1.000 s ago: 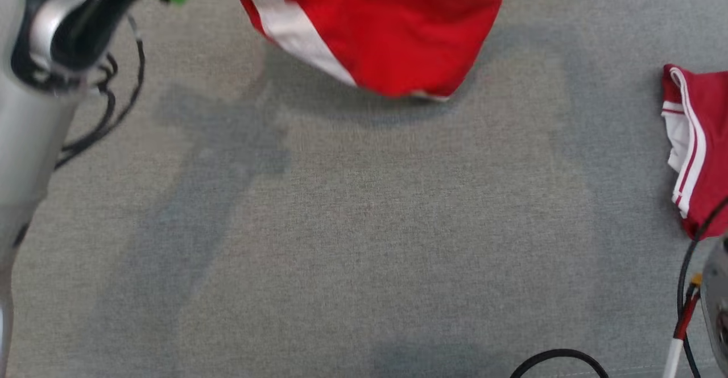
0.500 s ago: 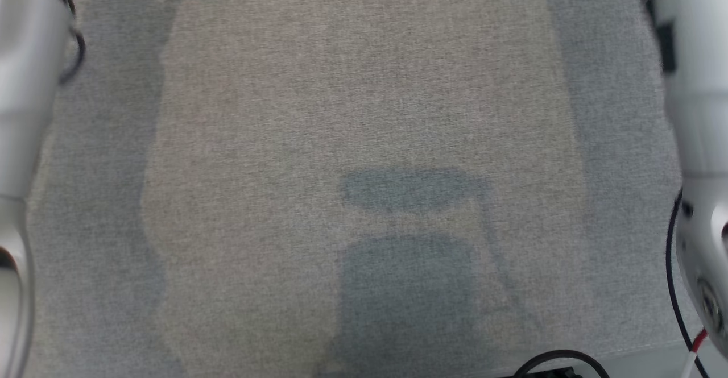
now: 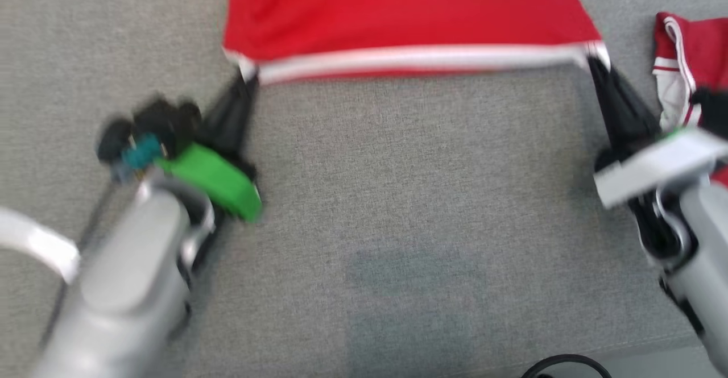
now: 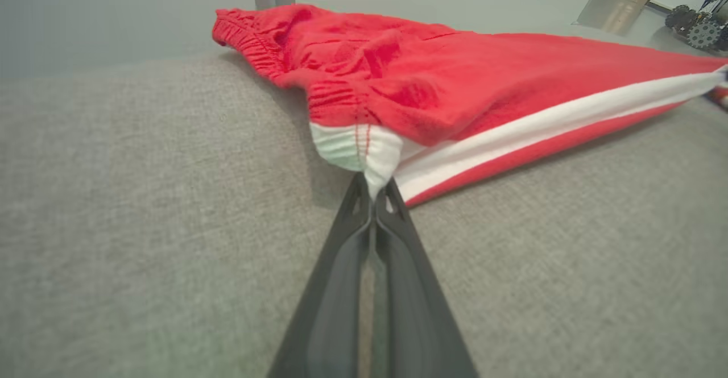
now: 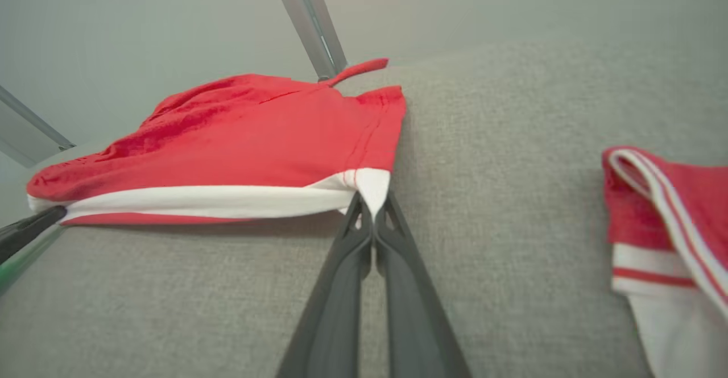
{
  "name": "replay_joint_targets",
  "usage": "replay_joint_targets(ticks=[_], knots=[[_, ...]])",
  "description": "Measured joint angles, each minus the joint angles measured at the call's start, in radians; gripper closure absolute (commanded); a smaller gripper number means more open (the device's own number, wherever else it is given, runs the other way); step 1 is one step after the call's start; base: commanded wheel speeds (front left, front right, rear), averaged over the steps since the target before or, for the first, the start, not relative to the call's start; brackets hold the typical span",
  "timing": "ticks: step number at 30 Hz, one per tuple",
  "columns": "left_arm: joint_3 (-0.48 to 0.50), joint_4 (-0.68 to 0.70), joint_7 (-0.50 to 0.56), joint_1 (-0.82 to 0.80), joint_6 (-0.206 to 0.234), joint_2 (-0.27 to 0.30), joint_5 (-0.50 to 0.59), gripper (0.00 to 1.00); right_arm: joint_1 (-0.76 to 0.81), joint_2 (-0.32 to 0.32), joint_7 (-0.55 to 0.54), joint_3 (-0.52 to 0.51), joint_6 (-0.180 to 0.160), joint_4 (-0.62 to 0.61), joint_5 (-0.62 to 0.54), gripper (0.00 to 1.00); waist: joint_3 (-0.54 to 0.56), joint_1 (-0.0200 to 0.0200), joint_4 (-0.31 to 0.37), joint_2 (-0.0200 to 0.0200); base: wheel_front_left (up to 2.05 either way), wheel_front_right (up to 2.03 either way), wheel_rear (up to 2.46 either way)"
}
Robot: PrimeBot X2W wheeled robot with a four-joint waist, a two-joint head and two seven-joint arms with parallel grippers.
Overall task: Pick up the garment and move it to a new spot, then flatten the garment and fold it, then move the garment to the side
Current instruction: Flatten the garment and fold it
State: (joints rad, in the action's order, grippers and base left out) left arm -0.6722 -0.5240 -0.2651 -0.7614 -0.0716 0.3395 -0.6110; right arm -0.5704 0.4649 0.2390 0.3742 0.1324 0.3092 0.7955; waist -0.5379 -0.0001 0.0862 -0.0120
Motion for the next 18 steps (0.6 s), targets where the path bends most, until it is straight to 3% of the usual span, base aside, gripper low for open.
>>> replay_joint_targets(ticks=[5,12,15,18], knots=[[0.013,0.191,0.000,0.366,0.114,0.003,-0.007,1.00,0.327,0.036,0.010,-0.044,0.001,-0.113,0.019,1.00,0.104,0.0000,-0.013,0.0000,0.00,0.00,0.00],[0.035,0.474,0.009,0.867,0.343,0.024,-0.090,1.00,0.757,0.044,-0.010,-0.109,0.008,-0.262,0.023,1.00,0.266,-0.0001,-0.031,0.0000,0.00,0.00,0.00],[0.018,0.594,0.048,0.971,0.382,0.036,-0.120,1.00,0.920,0.028,-0.025,-0.182,0.008,-0.340,0.036,1.00,0.327,-0.0001,-0.044,0.0000,0.00,0.00,0.00],[0.029,0.698,0.078,1.025,0.427,0.039,-0.155,1.00,0.976,0.019,-0.057,-0.244,0.007,-0.444,0.046,1.00,0.376,-0.0001,-0.059,0.0000,0.00,0.00,0.00]])
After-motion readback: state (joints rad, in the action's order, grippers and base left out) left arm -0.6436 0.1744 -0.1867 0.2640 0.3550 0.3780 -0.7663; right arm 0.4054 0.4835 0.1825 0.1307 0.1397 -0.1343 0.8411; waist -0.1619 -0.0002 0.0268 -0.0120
